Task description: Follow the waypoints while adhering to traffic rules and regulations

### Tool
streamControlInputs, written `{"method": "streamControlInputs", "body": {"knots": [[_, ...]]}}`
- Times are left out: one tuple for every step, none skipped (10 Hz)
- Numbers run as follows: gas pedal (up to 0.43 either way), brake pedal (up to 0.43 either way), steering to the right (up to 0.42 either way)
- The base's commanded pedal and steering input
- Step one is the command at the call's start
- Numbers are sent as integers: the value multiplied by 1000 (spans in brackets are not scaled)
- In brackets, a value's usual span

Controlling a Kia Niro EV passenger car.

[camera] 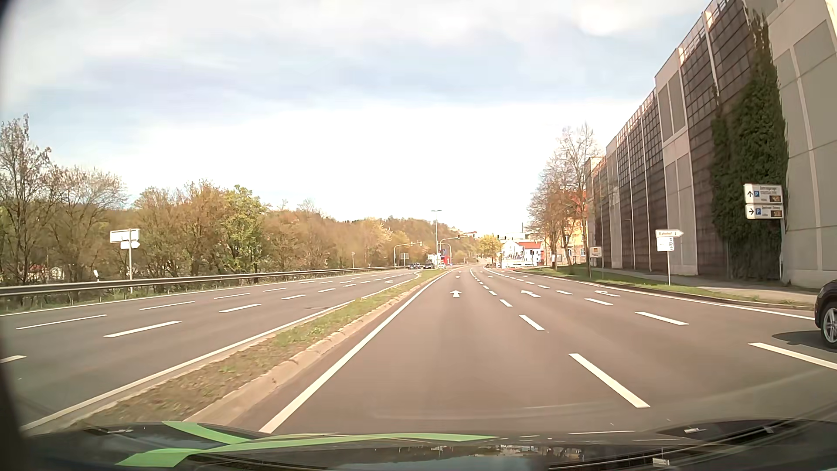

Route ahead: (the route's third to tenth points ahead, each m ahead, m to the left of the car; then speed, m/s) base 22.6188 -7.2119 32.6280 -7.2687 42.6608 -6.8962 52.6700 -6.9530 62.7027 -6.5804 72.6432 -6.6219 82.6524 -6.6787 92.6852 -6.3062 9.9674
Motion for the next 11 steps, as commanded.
{"method": "streamControlInputs", "body": {"knots": [[8, 0, -4], [0, 0, -4], [0, 0, -4], [0, 0, -4], [8, 0, -3], [8, 0, 0], [20, 0, 2], [20, 0, 4], [20, 0, 3], [20, 0, 4], [20, 0, 4]]}}
